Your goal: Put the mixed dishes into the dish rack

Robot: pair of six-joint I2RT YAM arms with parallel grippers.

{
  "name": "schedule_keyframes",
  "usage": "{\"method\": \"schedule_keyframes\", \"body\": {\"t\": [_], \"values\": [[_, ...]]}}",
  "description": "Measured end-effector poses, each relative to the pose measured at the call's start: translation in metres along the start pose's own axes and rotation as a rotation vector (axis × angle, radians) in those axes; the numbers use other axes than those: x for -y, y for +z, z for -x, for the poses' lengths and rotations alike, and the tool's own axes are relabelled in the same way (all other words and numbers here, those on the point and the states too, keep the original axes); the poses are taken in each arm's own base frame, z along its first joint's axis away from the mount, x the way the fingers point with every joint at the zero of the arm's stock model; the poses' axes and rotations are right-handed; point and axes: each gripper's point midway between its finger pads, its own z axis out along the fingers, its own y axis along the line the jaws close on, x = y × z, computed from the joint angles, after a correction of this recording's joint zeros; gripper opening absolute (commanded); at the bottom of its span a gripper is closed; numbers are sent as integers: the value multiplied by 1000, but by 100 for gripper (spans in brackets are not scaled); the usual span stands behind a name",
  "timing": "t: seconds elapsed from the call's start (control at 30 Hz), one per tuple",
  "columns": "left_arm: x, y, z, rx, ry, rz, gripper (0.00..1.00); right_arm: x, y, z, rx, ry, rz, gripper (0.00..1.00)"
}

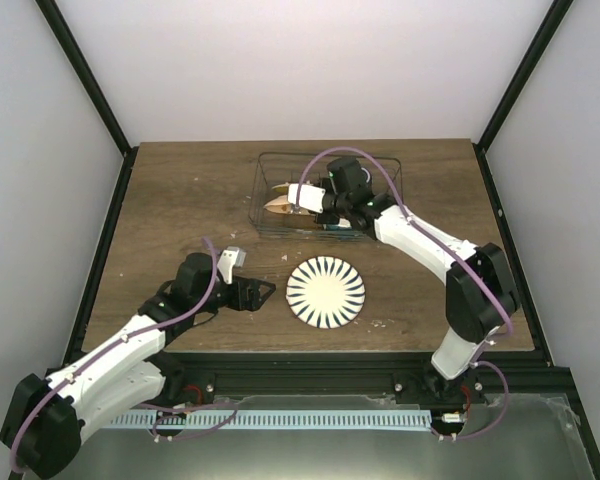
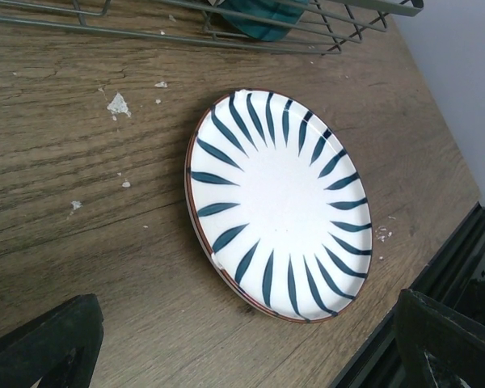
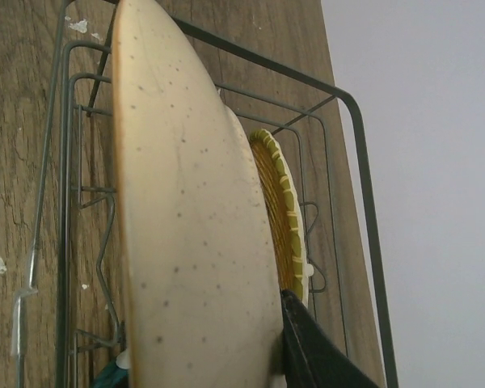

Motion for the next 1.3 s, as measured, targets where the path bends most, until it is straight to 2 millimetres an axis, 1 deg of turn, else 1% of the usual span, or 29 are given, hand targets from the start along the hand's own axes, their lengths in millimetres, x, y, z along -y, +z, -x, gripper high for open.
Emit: {"method": "schedule_keyframes", "body": {"t": [0.1, 0.23, 0.37, 0.47, 0.53, 0.7, 0.83, 1.1, 1.3], "values": [[0, 0, 0, -1, 0, 0, 100, 2, 2, 1, -6, 27, 14, 2], [0, 0, -1, -3, -1, -2, 100, -3, 10, -3, -17, 58, 33, 5], [0, 1, -1, -6, -1, -3, 100, -14, 17, -16, -64, 88, 69, 8], [0, 2, -2, -12, -4, -3, 100, -15, 20, -24, -92, 102, 71, 11], [0, 2, -3, -15, -4, -4, 100, -14, 19, -26, -97, 113, 66, 16], [0, 2, -3, -16, -5, -7, 100, -12, 19, -26, -100, 137, 60, 35], [1, 2, -2, -15, -3, -13, 100, -11, 19, -27, -106, 164, 49, 41], [1, 6, -3, -23, -6, -16, 100, -15, 19, -14, -92, 166, 48, 50], [0, 7, -3, -22, -6, -17, 100, -21, 12, 0, -98, 162, 45, 55]]}}
